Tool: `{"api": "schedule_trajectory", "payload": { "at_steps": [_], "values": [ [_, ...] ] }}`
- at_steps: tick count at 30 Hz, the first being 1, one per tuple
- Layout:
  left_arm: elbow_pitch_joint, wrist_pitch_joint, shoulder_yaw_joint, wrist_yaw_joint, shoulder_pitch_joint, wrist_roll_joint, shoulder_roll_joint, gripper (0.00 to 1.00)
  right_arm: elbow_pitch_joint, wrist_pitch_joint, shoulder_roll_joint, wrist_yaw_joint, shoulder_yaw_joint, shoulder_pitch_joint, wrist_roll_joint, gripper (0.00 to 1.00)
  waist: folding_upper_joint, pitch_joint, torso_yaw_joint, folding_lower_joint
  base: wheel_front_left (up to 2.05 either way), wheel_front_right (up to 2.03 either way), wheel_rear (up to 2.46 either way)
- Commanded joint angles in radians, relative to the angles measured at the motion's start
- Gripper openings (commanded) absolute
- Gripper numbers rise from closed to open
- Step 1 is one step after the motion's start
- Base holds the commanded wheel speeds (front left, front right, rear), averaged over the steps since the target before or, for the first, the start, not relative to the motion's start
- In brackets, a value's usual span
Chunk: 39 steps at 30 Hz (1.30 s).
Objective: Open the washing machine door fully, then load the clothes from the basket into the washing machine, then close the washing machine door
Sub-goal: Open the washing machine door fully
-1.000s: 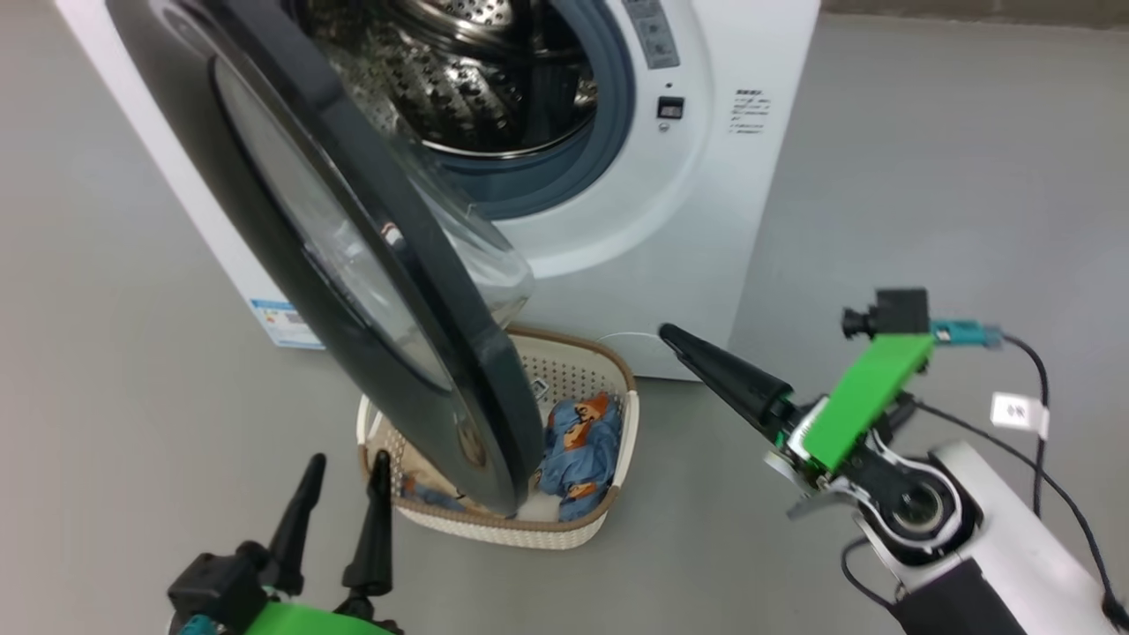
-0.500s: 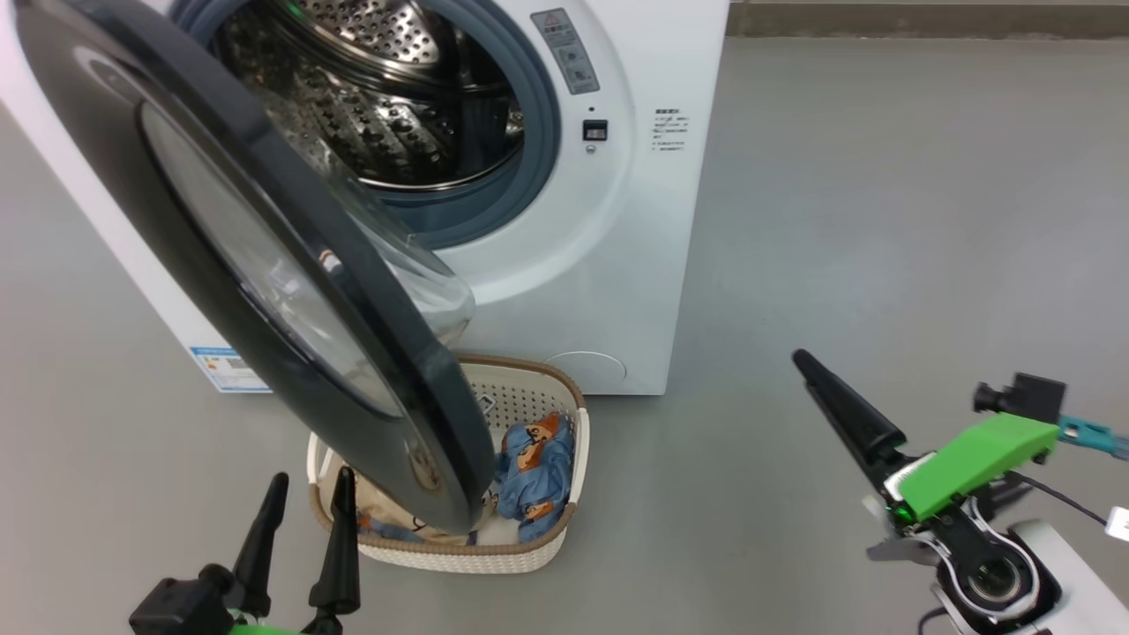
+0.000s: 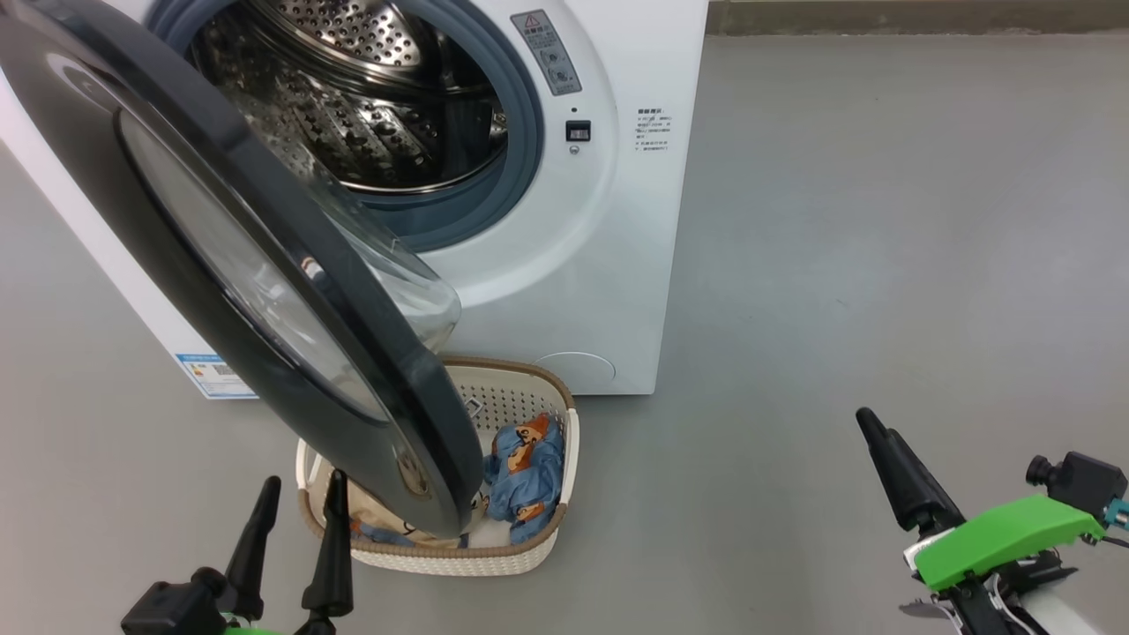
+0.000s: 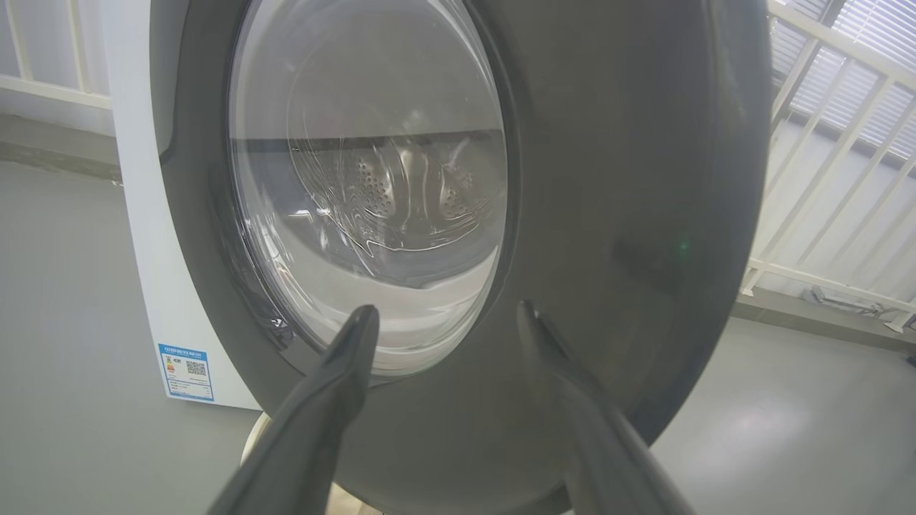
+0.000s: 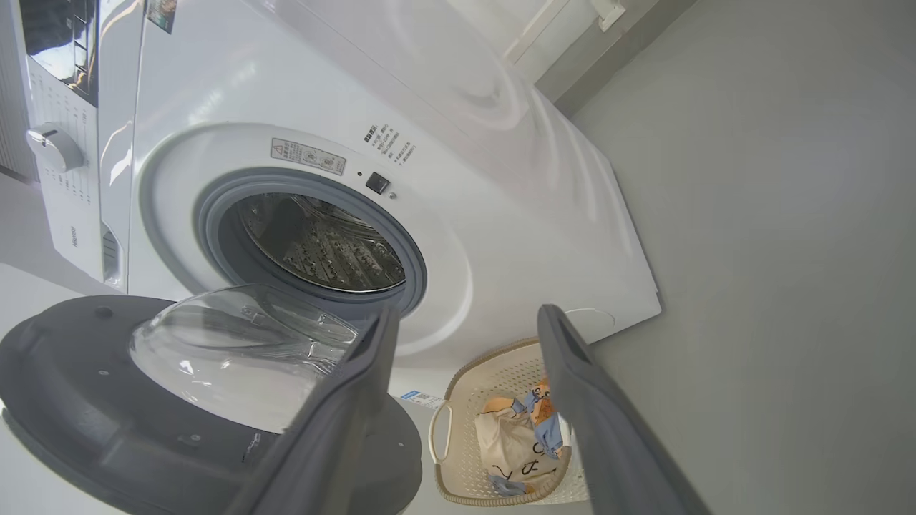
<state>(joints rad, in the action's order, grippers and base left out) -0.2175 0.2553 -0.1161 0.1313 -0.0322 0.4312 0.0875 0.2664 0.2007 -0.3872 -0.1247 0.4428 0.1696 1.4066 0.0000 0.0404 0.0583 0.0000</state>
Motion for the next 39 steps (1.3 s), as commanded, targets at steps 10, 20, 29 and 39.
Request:
{"api": "schedule_trajectory", "payload": {
  "at_steps": [10,20,29,39],
  "values": [
    [0.027,0.006,0.046,-0.001,0.001,-0.009,0.014,1.0,0.053,0.061,-0.029,-0.006,-0.021,-0.04,-0.169,1.0,0.0,-0.015,-0.003,0.0,0.0,0.0,0.0],
    [0.029,0.006,0.055,-0.001,0.008,-0.011,0.013,1.0,0.027,0.061,0.035,-0.006,-0.154,-0.094,-0.427,1.0,0.0,-0.02,-0.003,0.0,0.0,0.0,0.0],
    [0.03,0.006,0.056,-0.001,0.007,-0.011,0.012,1.0,-0.004,0.061,0.073,-0.006,-0.23,-0.122,-0.668,1.0,0.0,-0.019,0.004,0.0,0.0,0.0,0.0],
    [0.028,0.006,0.058,-0.001,0.003,-0.013,0.01,1.0,-0.015,0.061,0.127,-0.006,-0.316,-0.164,-0.879,1.0,0.0,-0.015,0.013,0.0,0.0,0.0,0.0]
  ]
}}
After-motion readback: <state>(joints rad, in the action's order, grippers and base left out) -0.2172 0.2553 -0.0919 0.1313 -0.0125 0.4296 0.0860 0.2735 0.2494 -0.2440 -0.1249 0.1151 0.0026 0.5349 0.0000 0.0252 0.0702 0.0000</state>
